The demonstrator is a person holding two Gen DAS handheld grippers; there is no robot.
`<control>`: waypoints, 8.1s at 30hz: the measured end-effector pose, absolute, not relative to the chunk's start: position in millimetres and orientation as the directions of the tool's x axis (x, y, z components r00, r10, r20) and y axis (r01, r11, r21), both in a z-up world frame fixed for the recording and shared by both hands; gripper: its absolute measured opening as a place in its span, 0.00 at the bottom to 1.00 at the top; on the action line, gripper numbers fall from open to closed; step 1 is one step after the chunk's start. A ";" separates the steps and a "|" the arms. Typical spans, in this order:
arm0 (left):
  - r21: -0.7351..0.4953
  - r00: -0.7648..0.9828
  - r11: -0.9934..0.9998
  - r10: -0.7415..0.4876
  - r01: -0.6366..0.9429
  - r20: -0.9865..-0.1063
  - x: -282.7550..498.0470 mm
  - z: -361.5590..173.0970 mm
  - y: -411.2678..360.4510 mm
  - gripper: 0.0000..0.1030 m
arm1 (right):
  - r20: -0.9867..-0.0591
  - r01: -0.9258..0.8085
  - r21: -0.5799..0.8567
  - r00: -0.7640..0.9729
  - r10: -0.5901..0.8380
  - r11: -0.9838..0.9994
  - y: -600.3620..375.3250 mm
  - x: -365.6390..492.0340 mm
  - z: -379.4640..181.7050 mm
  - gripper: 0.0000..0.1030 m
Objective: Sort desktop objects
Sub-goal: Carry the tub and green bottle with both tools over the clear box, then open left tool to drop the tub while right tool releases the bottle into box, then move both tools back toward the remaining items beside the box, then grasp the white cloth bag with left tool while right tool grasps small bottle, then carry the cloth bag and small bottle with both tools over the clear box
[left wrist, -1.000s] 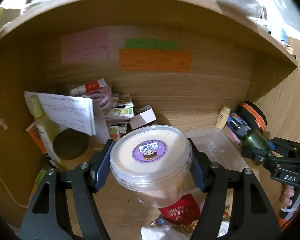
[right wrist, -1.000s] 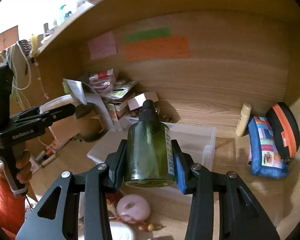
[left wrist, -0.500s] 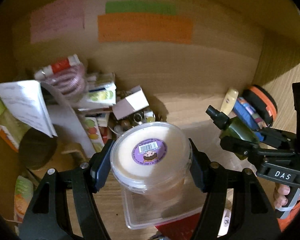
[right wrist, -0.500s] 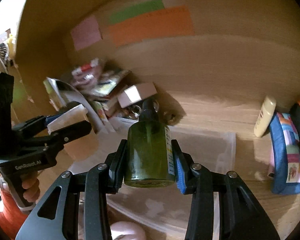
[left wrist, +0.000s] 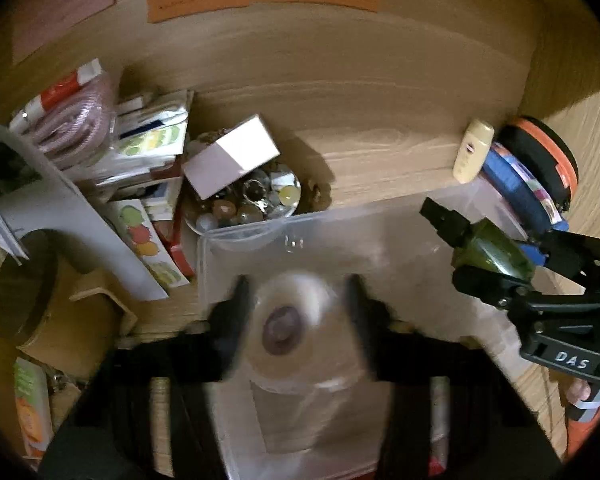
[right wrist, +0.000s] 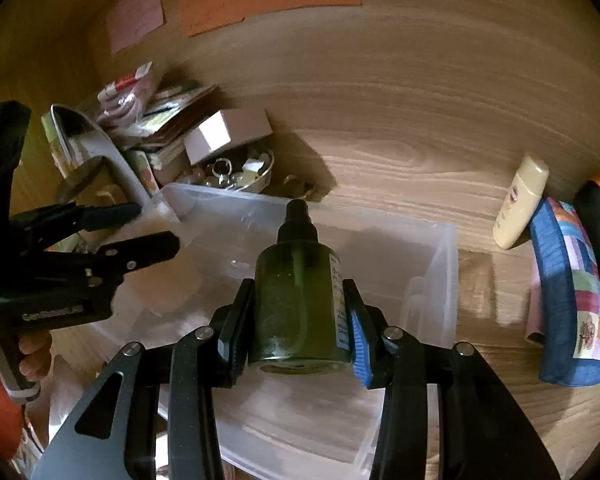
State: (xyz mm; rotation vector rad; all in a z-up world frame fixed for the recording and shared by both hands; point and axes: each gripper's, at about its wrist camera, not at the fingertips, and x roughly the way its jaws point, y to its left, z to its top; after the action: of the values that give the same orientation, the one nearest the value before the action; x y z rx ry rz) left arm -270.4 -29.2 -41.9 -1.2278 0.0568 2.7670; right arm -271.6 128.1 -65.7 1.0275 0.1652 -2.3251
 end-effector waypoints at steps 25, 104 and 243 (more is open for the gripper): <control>0.058 -0.623 -0.993 0.017 -0.100 -0.782 -280.3 -59.0 -22.5 0.60 | -0.766 0.594 0.008 -0.514 -0.387 -0.805 107.7 -268.9 -87.7 0.37; -0.078 -0.674 -0.994 0.112 -0.080 -0.730 -57.3 -85.8 -18.1 1.00 | -0.670 0.453 0.017 -0.656 -0.346 -0.892 224.3 -72.0 -91.6 0.79; 0.008 -0.674 -0.985 0.114 -0.175 -0.729 -260.0 -51.1 -12.4 0.69 | -0.687 0.606 0.143 -0.508 -0.519 -0.783 131.1 -269.5 -65.0 0.14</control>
State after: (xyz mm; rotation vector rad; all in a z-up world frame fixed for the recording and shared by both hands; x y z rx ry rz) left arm -260.0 -12.4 -51.1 -1.1841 0.1149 2.7361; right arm -269.5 131.1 -65.0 0.9834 0.1520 -2.2723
